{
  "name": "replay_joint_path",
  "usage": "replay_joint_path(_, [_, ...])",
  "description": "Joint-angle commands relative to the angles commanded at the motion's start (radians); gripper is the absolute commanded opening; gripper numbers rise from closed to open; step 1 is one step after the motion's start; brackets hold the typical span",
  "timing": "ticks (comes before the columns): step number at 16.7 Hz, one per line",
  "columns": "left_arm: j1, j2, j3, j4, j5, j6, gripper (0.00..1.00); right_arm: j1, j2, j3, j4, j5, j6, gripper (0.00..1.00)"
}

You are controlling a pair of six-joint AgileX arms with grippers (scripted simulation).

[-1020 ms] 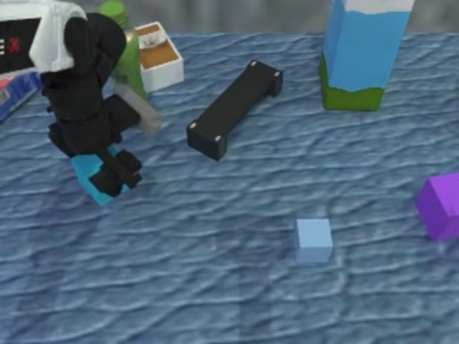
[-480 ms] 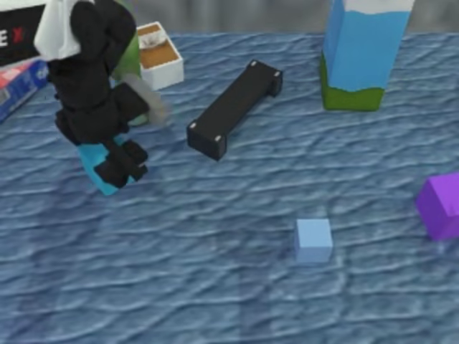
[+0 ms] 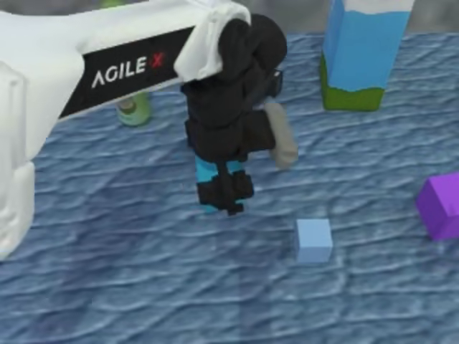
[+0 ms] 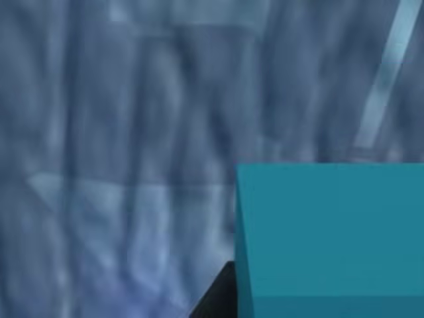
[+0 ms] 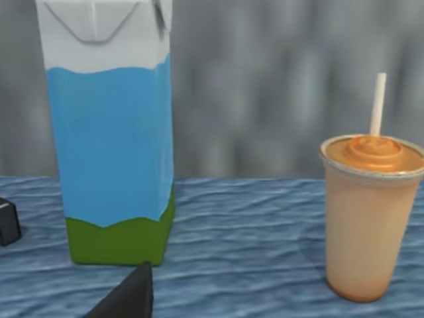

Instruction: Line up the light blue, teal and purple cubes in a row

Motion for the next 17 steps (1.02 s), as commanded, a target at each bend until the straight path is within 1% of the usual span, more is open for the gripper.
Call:
replay_joint_path(2, [-0.079, 0.018, 0.045, -0.023, 0.000, 0.032, 0.00, 0.000, 0.000, 0.000, 0.000, 0.000, 0.000, 1.00])
replay_joint_path(4, [-0.117, 0.026, 0.068, -0.034, 0.000, 0.049, 0.00, 0.000, 0.000, 0.000, 0.000, 0.000, 0.000, 1.00])
replay_joint_path(10, [-0.117, 0.026, 0.053, -0.015, 0.000, 0.050, 0.00, 0.000, 0.000, 0.000, 0.000, 0.000, 0.000, 1.00])
replay_joint_path(15, [-0.119, 0.079, -0.059, 0.154, 0.001, 0.048, 0.00, 0.000, 0.000, 0.000, 0.000, 0.000, 0.000, 1.00])
replay_joint_path(17, [-0.121, 0.096, -0.090, 0.197, 0.001, 0.049, 0.00, 0.000, 0.000, 0.000, 0.000, 0.000, 0.000, 1.00])
